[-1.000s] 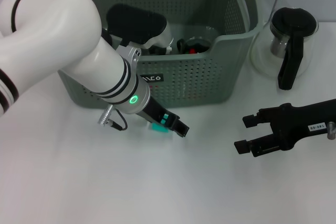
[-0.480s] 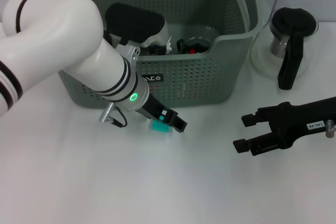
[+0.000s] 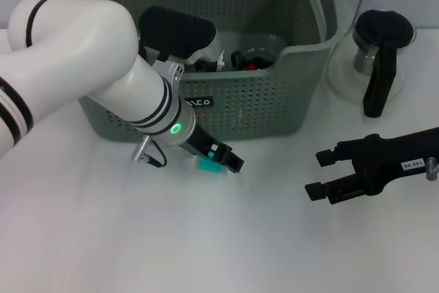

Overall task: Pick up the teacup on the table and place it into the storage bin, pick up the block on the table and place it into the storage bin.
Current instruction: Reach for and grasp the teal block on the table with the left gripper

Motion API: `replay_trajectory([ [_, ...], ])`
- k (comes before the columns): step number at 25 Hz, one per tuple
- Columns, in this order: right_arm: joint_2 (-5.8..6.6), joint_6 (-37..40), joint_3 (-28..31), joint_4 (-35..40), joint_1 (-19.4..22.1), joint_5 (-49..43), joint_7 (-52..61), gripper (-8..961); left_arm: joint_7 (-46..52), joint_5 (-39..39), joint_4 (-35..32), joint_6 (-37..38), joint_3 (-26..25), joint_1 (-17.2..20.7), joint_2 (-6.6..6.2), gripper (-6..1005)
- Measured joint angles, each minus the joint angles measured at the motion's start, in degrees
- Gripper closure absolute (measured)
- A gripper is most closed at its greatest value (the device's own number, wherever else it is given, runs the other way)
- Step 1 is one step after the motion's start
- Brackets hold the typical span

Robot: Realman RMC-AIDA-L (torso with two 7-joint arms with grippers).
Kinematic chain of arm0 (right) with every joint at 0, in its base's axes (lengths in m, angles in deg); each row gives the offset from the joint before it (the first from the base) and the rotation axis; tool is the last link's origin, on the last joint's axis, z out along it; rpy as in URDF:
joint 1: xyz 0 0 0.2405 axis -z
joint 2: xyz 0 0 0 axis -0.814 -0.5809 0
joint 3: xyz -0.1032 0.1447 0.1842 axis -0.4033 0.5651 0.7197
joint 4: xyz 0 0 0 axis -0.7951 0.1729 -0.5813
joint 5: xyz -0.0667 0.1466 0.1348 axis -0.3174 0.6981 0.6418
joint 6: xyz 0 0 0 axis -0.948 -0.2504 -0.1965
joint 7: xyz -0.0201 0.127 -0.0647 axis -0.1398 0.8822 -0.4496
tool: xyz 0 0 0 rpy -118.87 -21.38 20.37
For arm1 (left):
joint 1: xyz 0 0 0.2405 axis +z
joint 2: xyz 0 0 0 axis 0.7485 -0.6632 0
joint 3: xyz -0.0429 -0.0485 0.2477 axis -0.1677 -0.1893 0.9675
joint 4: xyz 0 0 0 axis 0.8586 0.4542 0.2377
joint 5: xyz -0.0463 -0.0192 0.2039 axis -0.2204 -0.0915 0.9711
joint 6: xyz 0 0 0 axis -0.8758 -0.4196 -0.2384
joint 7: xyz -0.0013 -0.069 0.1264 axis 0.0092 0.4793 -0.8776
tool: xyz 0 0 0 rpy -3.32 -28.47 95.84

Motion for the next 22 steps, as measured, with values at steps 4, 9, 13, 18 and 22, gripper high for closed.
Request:
replay_trajectory([
  [4,0.0,0.0,-0.05,-0.02,0.0,0.0,-0.01,31,-0.02,0.14,0.07,-0.24,0.09,0.12,-0.01,120],
  [9,0.0,0.0,-0.04,-0.06,0.02,0.0,-0.03,31,-0.04,0.4,0.29,-0.55,0.16,0.17,-0.01,120],
  [13,0.0,0.0,0.02,-0.09,0.04,0.0,-0.05,31,-0.04,0.42,0.37,-0.52,0.51,0.17,0.03,121],
  [18,-0.02,-0.12,0.05,-0.11,0.06,0.0,-0.19,32,-0.04,0.19,0.36,-0.41,1.39,0.07,0.06,121],
  [22,-0.08,-0.22,0.05,-0.1,0.01,0.0,-0.22,32,-0.04,0.11,0.36,-0.5,2.19,-0.05,0.07,122],
])
